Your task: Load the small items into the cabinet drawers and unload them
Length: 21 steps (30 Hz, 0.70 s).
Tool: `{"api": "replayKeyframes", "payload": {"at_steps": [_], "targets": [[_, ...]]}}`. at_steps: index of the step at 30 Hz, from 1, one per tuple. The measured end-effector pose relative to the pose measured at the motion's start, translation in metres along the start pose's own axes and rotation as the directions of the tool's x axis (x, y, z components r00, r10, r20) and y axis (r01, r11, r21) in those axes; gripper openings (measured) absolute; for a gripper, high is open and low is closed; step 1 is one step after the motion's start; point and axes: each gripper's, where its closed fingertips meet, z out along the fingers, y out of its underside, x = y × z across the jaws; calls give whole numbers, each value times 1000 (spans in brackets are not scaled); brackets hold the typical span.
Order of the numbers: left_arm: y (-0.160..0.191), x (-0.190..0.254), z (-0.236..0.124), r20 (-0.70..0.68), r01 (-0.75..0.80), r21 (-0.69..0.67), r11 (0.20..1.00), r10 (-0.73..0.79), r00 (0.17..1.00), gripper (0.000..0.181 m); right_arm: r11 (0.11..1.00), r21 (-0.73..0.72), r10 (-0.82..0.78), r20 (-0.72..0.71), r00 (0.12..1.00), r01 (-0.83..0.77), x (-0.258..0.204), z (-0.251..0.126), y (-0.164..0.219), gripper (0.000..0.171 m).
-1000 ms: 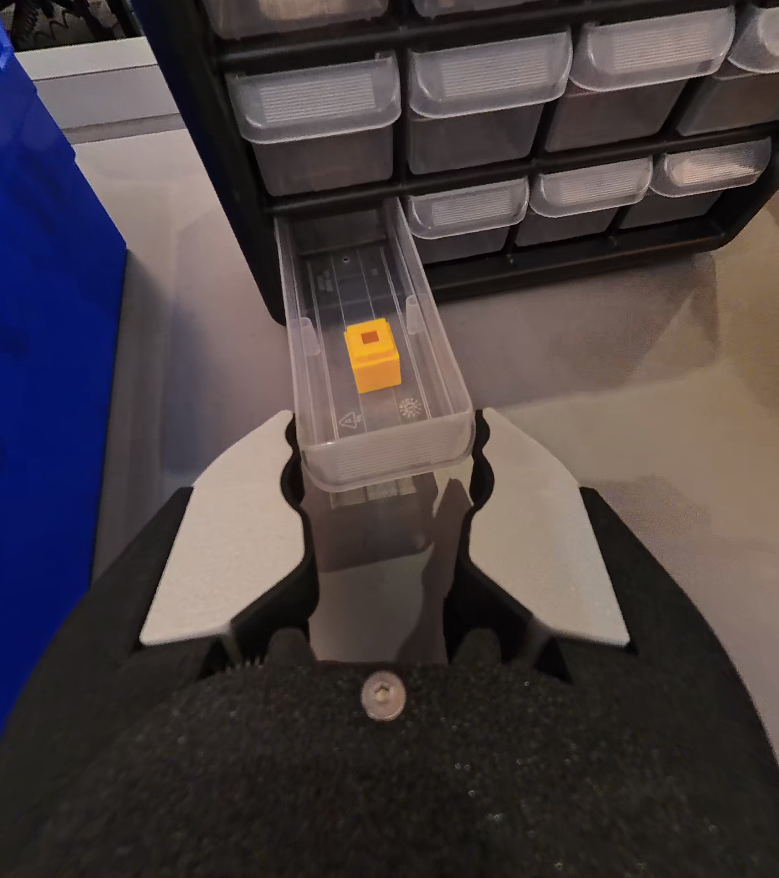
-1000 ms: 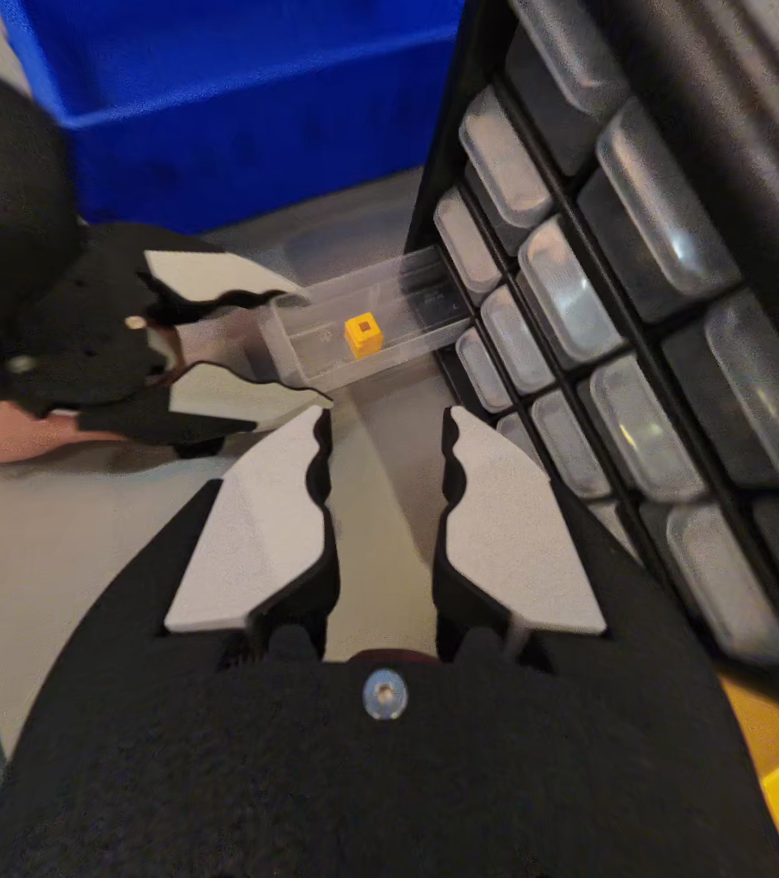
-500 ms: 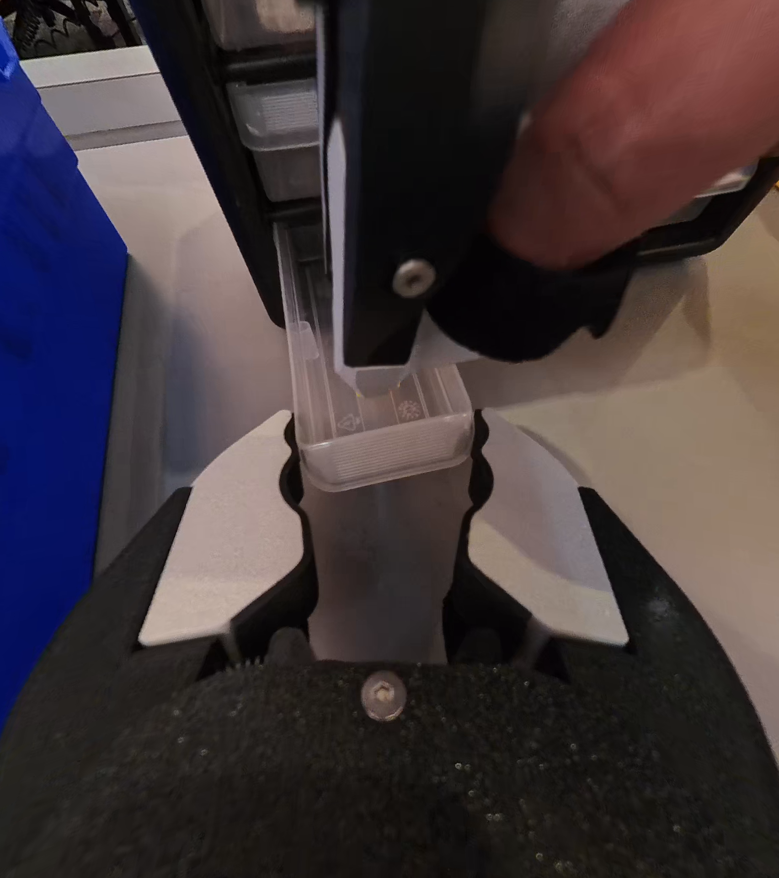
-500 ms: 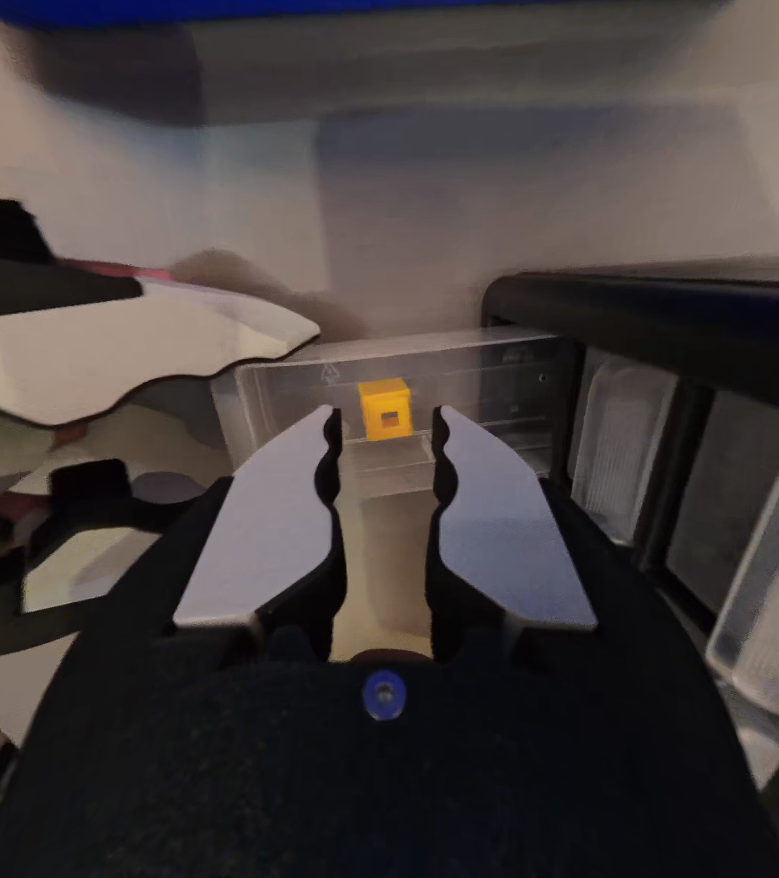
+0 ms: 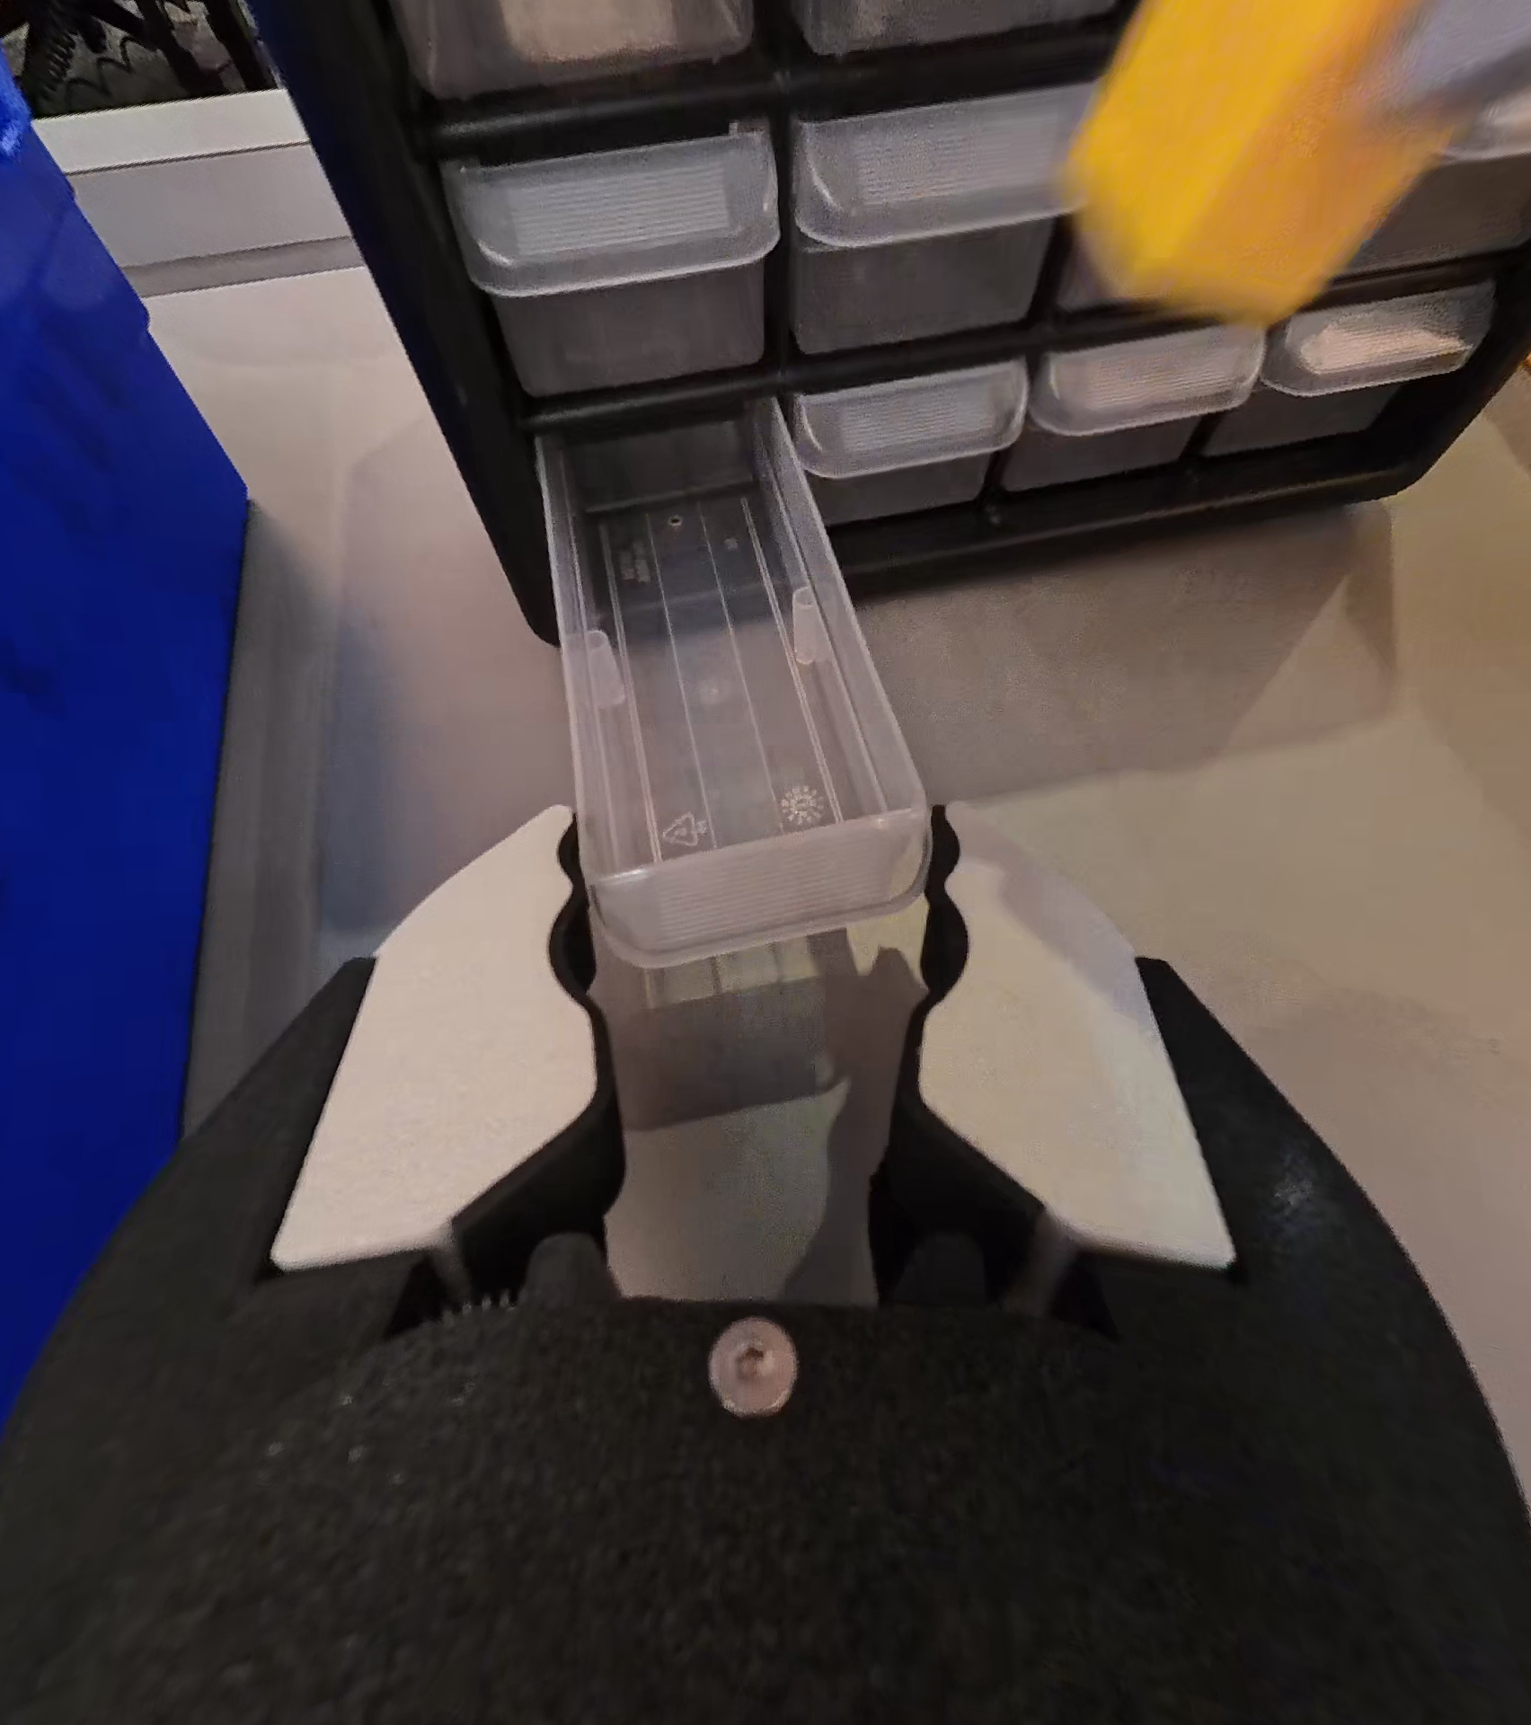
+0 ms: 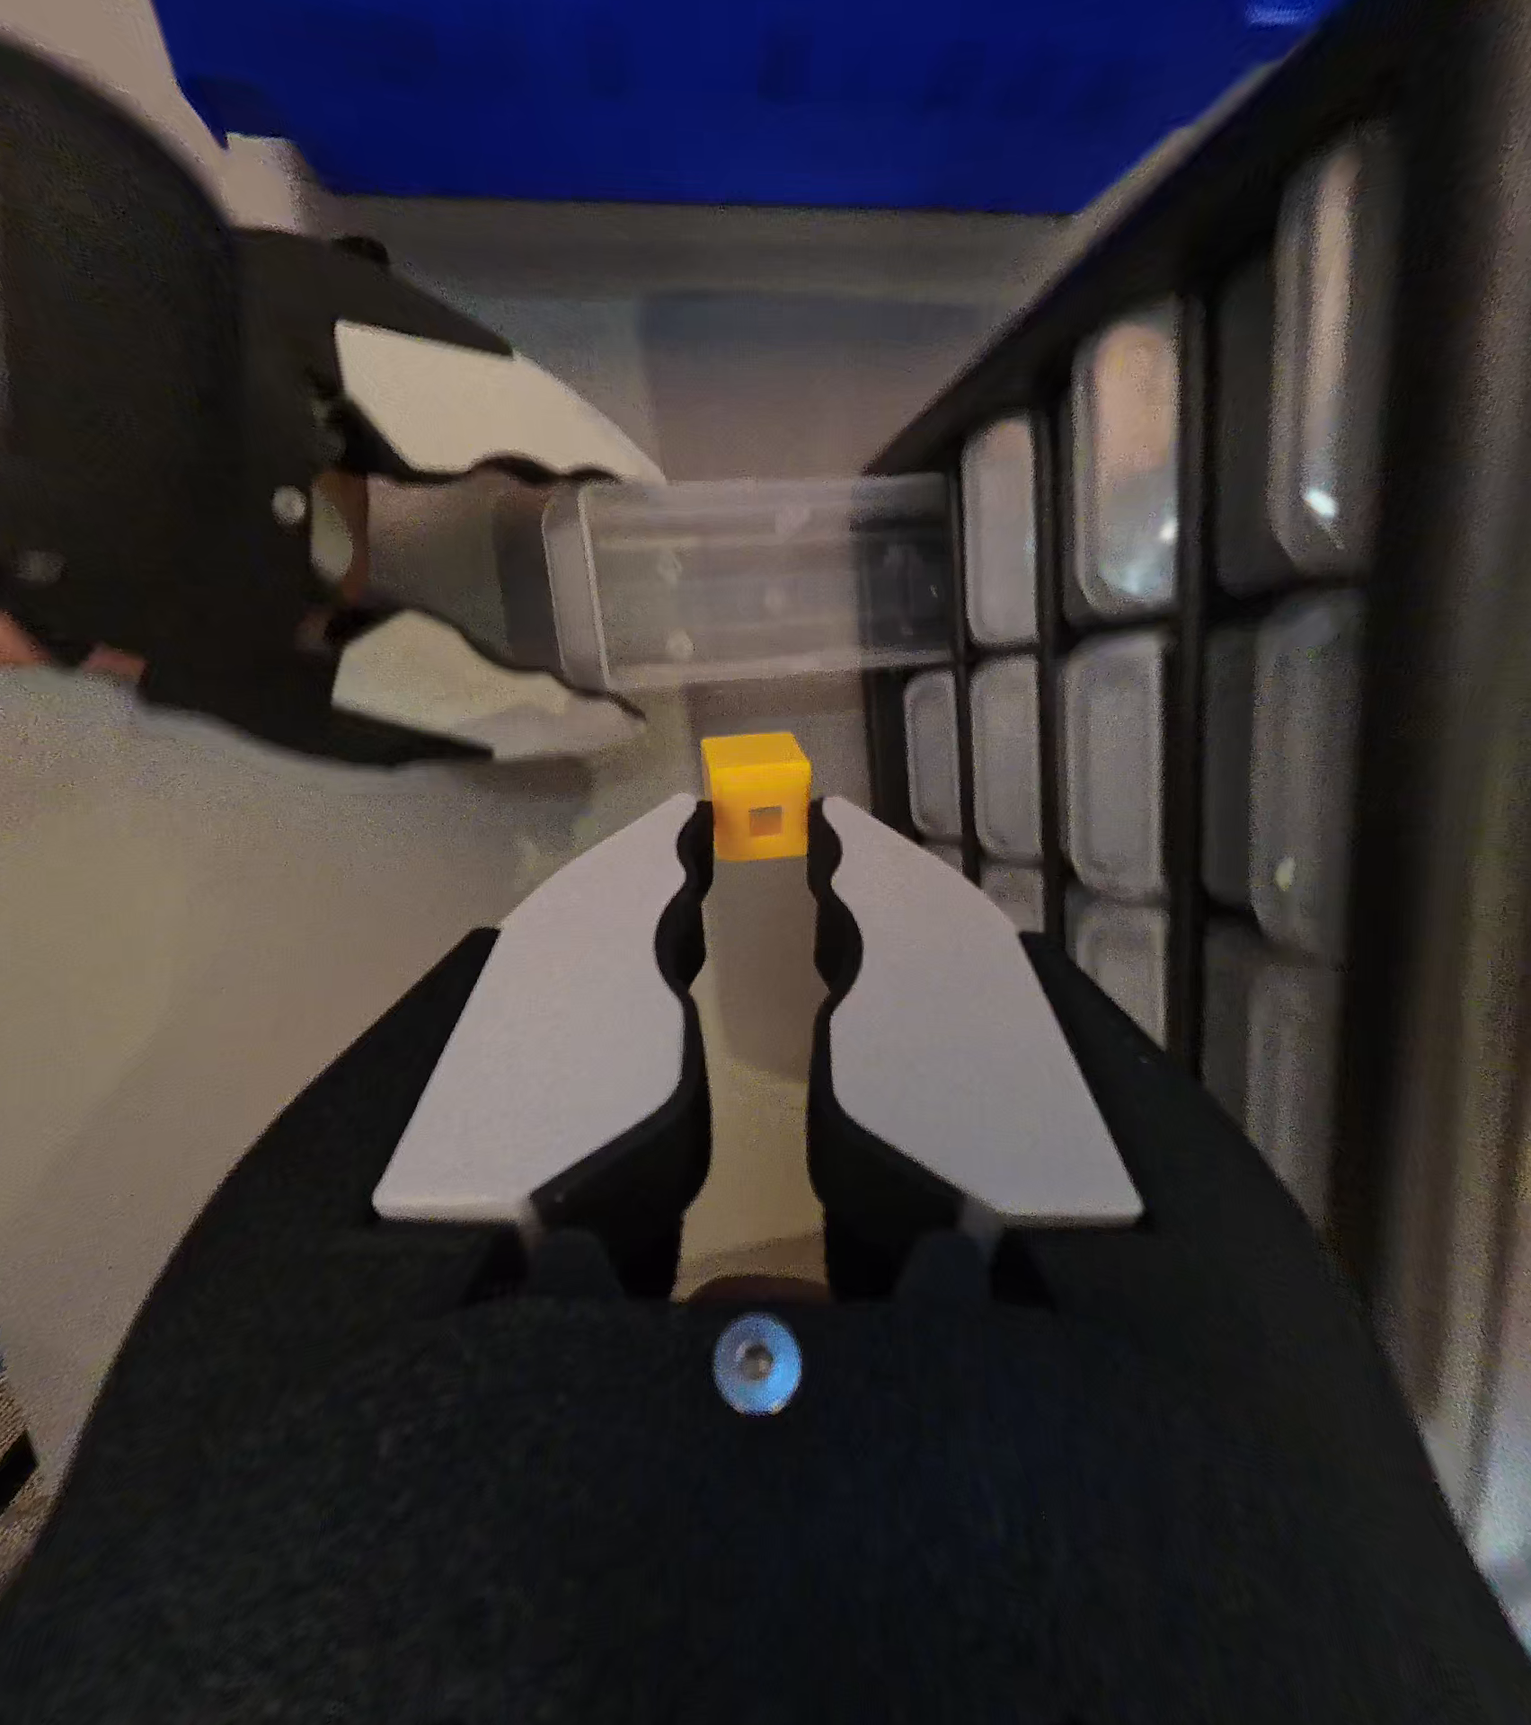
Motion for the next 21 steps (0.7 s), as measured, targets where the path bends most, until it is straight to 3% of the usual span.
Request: {"api": "replayKeyframes", "payload": {"at_steps": [5, 10, 15, 21], "targets": [[0, -1, 3, -1, -8, -4, 1000, 8, 1000, 68, 993, 55, 112, -125, 986, -106, 19, -77, 73, 19], [-1, -2, 5, -2, -1, -3, 1000, 1, 1000, 68, 928, -35, 353, -223, 909, -370, 53, -113, 205, 19], [-2, -1, 5, 3, -8, -1, 1000, 8, 1000, 68, 746, -171, 580, -305, 755, -643, 54, -85, 321, 19], [-1, -2, 4, -4, 12, -8, 1000, -12, 1000, 68, 593, -268, 677, -345, 650, -759, 46, -32, 364, 19]]}}
